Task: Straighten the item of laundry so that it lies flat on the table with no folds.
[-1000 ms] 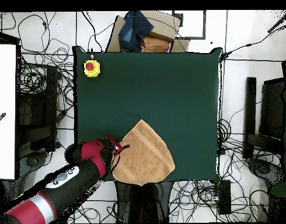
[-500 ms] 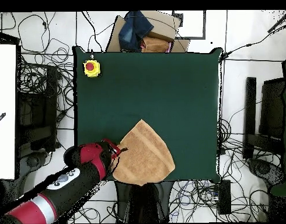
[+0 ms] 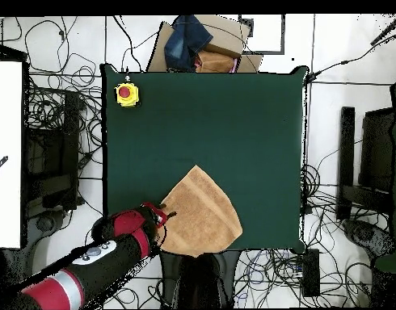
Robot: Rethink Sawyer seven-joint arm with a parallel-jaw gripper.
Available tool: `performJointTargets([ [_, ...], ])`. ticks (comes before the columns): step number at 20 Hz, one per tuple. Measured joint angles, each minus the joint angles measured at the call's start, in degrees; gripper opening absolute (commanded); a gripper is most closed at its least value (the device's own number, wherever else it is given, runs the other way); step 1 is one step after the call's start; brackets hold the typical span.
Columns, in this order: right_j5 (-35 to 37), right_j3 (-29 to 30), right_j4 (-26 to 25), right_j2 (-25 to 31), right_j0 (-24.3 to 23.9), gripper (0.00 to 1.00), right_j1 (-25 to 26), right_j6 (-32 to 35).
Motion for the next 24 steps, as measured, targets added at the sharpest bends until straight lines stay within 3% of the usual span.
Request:
performJointTargets([
  [14, -3.8, 2.3, -0.2, 1.9, 2.2, 1.00, 1.4, 0.0],
  [24, 1.0, 1.9, -0.2, 0.8, 5.5, 1.00, 1.5, 0.0],
])
